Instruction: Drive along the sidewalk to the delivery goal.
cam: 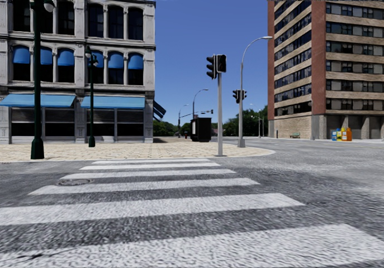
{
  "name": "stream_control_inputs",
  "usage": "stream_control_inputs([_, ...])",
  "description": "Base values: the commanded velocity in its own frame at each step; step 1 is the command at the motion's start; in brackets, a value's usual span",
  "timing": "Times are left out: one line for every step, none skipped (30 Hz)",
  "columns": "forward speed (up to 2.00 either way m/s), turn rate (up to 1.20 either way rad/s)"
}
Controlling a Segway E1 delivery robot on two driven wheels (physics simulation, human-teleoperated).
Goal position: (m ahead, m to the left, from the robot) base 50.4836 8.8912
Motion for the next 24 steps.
stream_control_inputs([1.22,0.55])
stream_control_inputs([1.22,0.55])
stream_control_inputs([1.22,0.53])
stream_control_inputs([1.22,0.5])
stream_control_inputs([1.22,0.49])
stream_control_inputs([1.21,0.49])
stream_control_inputs([1.21,0.49])
stream_control_inputs([1.2,0.49])
stream_control_inputs([1.2,0.49])
stream_control_inputs([1.2,0.49])
stream_control_inputs([1.21,0.47])
stream_control_inputs([1.23,0.28])
stream_control_inputs([1.26,0.0])
stream_control_inputs([1.29,0.0])
stream_control_inputs([1.29,0.0])
stream_control_inputs([1.3,0.0])
stream_control_inputs([1.31,0.0])
stream_control_inputs([1.31,0.0])
stream_control_inputs([1.32,0.0])
stream_control_inputs([1.34,0.0])
stream_control_inputs([1.37,0.0])
stream_control_inputs([1.41,0.0])
stream_control_inputs([1.43,0.0])
stream_control_inputs([1.44,0.0])
